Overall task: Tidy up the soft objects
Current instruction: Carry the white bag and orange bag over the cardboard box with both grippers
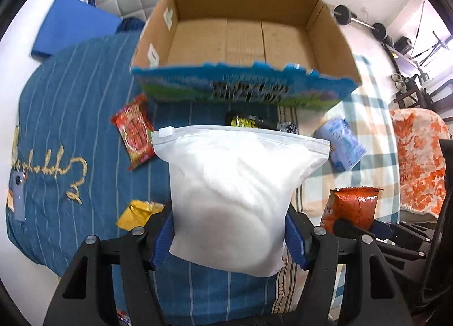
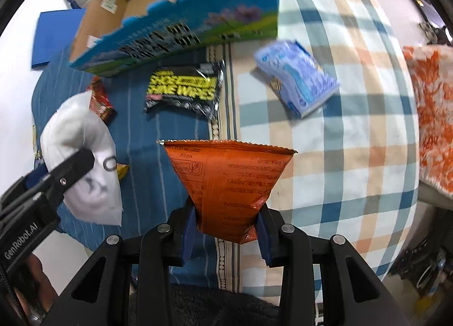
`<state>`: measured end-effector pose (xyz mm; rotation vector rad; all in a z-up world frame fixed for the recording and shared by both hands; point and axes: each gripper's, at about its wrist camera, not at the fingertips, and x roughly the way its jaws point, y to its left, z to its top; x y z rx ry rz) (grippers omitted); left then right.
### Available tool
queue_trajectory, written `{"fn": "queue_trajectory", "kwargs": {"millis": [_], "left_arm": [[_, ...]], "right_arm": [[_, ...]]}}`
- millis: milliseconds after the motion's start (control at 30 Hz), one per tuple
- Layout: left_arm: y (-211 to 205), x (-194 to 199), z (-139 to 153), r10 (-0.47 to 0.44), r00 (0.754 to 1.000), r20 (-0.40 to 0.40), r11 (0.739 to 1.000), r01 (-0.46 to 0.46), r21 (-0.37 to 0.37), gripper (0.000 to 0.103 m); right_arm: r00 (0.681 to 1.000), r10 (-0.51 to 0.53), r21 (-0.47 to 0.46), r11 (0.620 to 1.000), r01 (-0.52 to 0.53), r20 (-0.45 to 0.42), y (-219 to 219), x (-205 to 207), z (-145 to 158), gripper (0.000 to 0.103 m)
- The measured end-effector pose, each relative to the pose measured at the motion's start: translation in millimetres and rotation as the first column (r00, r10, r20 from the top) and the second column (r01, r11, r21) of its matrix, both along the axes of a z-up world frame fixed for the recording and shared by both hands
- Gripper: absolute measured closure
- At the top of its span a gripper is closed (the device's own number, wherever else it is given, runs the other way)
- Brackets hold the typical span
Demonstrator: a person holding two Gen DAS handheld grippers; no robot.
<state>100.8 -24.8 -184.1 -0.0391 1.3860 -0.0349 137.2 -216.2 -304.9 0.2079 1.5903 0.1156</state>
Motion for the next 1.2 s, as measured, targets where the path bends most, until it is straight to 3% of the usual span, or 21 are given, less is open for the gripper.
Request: {"fn": "queue_trajectory", "kwargs": {"millis": [67,167,300,567,800,1033,1200], "left_arm": [[0,5,6,-0.004,1.0,0.024,1.0,0.004,0.001,0.038],[-1,33,-19,-0.001,0.999,0.035,1.0,0.001,-0.004,0.039],[-2,43,-20,0.007,0.999,0.045,1.0,-0.006,-0.024,0.039],[-4,61,20,-0.008,0.993,0.114,0.997,0.016,-0.069,0.039],[-2,108,53,-0.019,0.986,0.168,0.992,0.039,-0.117,0.039],[0,183,52,-0.034,0.987,0.154,0.989,0.056,-0.14,0.039],[2,243,19,-0.018,0.998,0.067,0.98,0.03,-0.197,0.039]], "right_arm": [[1.0,0.002,0.003,1.0,-0.002,0.01,-15,7,13,0.064],[1.0,-0.003,0.022,1.0,0.003,0.027,-22,13,26,0.064],[0.999,0.0,0.04,0.999,-0.002,0.054,-17,25,39,0.064],[0.99,0.026,0.094,0.995,-0.039,0.136,-7,50,86,0.065],[0.975,0.016,0.1,0.994,-0.039,0.22,-7,96,122,0.065],[0.968,-0.005,0.046,0.999,-0.007,0.252,-11,174,119,0.065],[0.972,0.015,-0.015,1.0,-0.012,0.235,-6,235,90,0.065]]}}
